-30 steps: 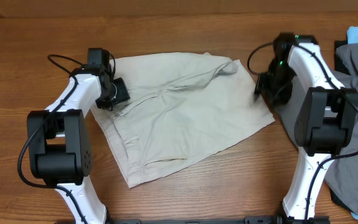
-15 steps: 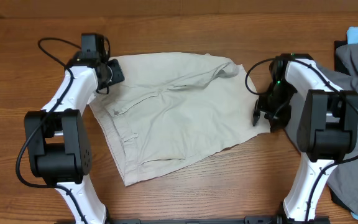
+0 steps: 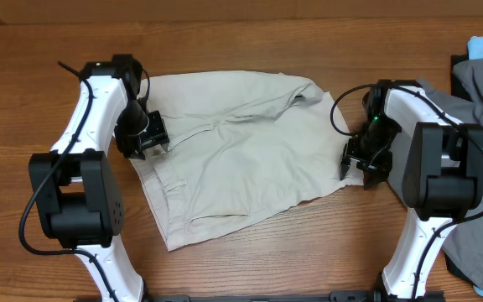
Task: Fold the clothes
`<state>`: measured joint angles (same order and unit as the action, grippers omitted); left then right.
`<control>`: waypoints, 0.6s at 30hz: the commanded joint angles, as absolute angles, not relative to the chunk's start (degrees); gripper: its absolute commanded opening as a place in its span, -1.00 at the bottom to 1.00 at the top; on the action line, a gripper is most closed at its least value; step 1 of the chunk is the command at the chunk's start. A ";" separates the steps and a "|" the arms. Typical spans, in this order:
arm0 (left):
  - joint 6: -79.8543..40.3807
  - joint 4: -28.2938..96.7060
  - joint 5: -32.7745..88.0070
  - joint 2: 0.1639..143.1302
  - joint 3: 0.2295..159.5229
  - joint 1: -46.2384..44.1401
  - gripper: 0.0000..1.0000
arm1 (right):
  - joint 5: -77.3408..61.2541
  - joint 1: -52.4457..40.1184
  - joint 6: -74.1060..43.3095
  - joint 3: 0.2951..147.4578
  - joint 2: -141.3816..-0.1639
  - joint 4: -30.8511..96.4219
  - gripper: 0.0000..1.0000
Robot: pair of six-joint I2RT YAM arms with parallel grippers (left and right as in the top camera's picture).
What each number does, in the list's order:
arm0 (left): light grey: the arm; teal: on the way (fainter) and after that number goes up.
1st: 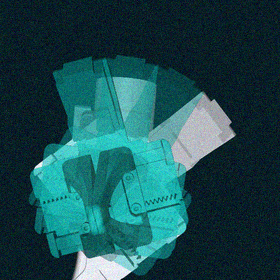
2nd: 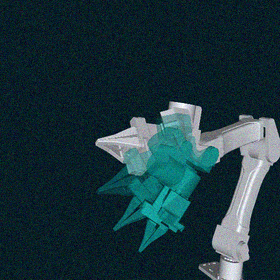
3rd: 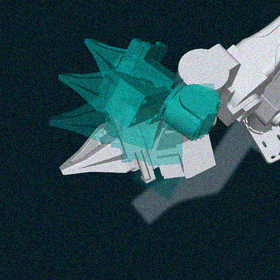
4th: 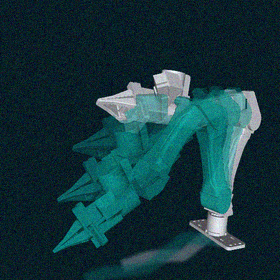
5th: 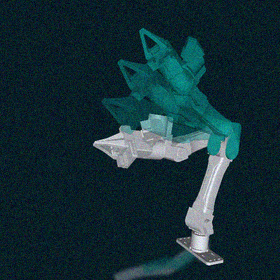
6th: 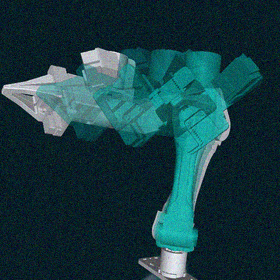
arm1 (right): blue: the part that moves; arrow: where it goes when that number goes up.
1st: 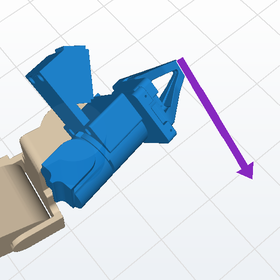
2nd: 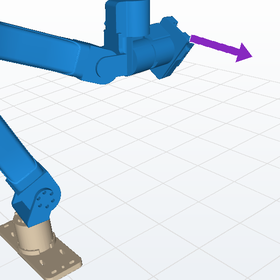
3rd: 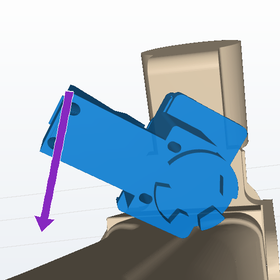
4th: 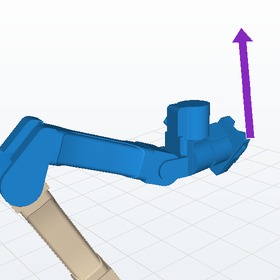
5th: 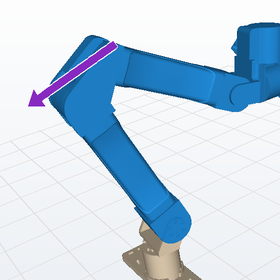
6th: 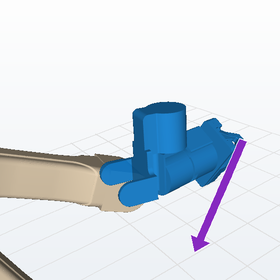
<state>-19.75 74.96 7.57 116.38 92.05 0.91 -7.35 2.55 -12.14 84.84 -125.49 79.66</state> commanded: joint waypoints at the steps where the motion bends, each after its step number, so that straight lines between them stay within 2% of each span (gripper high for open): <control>1: -21.39 72.97 9.72 117.01 88.42 1.45 0.14 | -3.03 4.36 -11.97 86.52 -130.08 77.12 0.25; 10: -22.28 58.26 11.14 117.01 76.05 0.69 0.08 | -3.03 4.38 -11.92 88.38 -129.97 76.66 0.28; 12: -22.20 53.76 15.49 117.01 73.71 0.38 0.03 | -3.03 4.36 -11.92 88.38 -129.97 76.40 0.28; 16: -21.17 50.70 21.12 116.99 72.93 -0.19 -0.50 | -3.03 4.36 -11.92 88.38 -129.97 76.38 0.29; 18: -20.93 50.78 21.02 116.99 72.97 -0.19 -0.63 | -3.05 4.36 -11.92 88.38 -129.97 76.40 0.29</control>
